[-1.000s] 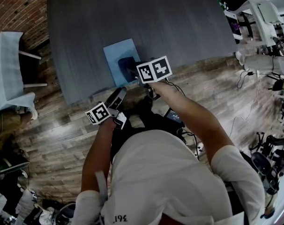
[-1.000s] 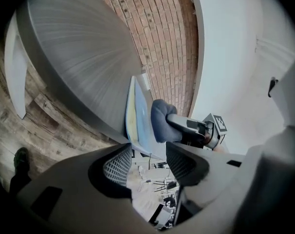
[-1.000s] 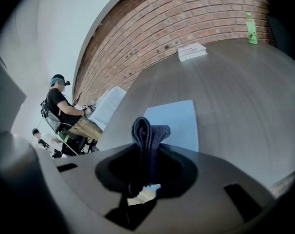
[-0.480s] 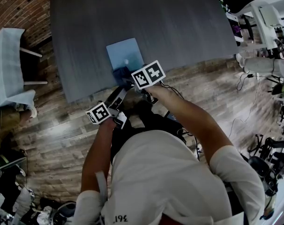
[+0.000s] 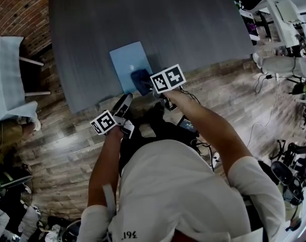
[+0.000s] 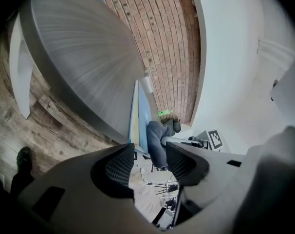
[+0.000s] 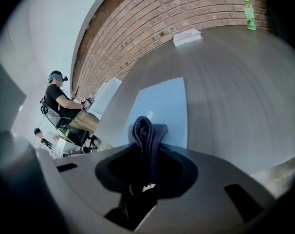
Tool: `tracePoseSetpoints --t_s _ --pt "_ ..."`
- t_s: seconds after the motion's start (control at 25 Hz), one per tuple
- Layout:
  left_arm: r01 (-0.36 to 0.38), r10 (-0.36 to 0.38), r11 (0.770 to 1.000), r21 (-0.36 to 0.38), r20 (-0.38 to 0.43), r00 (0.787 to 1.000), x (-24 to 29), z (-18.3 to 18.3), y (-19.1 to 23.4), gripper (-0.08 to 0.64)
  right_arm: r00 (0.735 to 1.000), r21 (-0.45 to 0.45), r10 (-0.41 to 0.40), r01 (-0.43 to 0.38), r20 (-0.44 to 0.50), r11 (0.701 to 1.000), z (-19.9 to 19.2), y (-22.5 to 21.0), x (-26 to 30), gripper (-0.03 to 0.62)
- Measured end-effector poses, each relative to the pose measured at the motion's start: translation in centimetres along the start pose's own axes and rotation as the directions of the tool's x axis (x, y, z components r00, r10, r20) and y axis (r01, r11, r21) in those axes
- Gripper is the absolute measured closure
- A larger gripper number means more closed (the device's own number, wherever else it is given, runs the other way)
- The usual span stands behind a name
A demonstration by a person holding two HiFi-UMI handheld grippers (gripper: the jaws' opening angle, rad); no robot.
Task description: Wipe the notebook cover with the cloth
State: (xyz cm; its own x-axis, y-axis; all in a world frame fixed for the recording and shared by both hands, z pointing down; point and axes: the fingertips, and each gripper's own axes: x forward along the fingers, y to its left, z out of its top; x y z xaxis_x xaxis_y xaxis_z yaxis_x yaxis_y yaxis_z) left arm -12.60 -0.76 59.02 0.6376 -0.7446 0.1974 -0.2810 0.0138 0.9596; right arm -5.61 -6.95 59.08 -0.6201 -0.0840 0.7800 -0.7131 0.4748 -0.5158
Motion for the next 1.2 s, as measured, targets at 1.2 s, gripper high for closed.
tracePoseSetpoints --t_s 1.2 --pt "-0.219 0.221 0.974 -0.06 0.043 0.974 0.8 -0.2 2.8 0.451 0.988 -0.036 -0.149 0.151 0.036 0.988 2.2 -8.1 -6.5 0.486"
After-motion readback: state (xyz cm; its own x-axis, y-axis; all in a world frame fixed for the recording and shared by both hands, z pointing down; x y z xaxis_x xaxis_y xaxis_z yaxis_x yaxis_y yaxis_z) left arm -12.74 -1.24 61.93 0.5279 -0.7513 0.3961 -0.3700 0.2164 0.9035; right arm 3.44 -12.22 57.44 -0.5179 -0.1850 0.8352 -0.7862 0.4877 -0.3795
